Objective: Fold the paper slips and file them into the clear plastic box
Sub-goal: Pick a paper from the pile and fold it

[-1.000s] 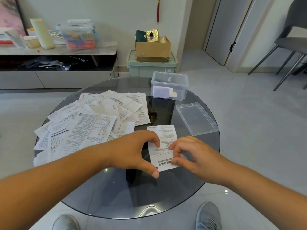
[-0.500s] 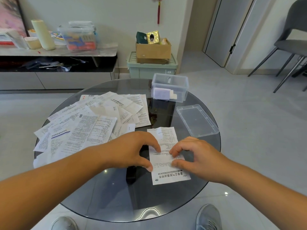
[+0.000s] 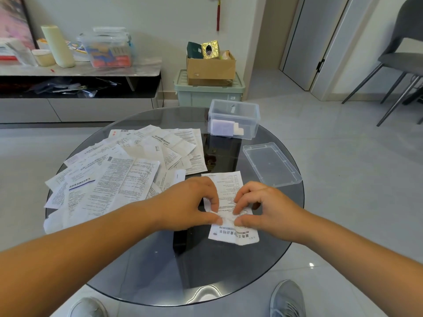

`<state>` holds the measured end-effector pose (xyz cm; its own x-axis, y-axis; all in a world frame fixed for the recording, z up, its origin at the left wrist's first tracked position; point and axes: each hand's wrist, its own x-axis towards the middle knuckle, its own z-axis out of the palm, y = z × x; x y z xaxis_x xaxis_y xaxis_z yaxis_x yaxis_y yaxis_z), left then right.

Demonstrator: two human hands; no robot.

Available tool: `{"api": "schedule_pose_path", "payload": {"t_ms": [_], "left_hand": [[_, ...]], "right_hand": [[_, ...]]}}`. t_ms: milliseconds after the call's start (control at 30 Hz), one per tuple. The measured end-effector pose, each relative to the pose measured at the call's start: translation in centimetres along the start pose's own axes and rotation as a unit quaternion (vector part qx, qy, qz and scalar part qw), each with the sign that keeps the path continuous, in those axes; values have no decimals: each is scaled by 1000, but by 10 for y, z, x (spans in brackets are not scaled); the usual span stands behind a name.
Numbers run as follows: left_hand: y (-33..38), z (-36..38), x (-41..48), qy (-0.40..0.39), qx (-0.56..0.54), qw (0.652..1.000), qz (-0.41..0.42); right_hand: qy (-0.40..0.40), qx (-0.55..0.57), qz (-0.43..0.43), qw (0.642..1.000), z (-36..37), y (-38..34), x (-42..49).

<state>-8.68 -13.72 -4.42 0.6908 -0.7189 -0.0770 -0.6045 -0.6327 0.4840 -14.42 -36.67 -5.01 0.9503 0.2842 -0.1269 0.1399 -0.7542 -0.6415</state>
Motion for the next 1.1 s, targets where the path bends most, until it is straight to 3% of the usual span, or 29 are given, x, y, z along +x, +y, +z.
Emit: {"api": "schedule_pose_path", "payload": {"t_ms": [133, 233, 367, 500, 667, 733, 800, 900, 967, 1100], "left_hand": [[-5, -3, -3, 6, -68, 998, -7], [-9, -6, -6, 17, -164, 985, -45], [-9, -10, -4, 20, -267, 958, -102], [-9, -12, 1, 20, -268, 954, -134], [0, -12, 5, 55, -361, 917, -163], [0, -9, 5, 83, -308, 934, -163], [-1, -5, 4, 142, -180, 963, -143], [-1, 2, -1, 189, 38, 981, -13], [-4, 7, -4, 161, 120, 978, 53], [-6, 10, -8, 63, 184, 976, 94]], "right_hand": [[25, 91, -8, 996, -5, -1, 0], [-11, 160, -6, 987, -15, -1, -6], [-62, 145, 13, 987, -24, 1, -10], [60, 127, 16, 990, -18, 5, 4], [96, 120, 52, 987, -15, 1, 28], [113, 54, 66, 990, -11, 2, 38], [127, 0, 82, 988, -7, -1, 42], [128, -37, 76, 988, -1, -10, 42], [142, -83, 64, 984, 5, -9, 41], [184, -193, 31, 963, 8, -7, 34]]}}
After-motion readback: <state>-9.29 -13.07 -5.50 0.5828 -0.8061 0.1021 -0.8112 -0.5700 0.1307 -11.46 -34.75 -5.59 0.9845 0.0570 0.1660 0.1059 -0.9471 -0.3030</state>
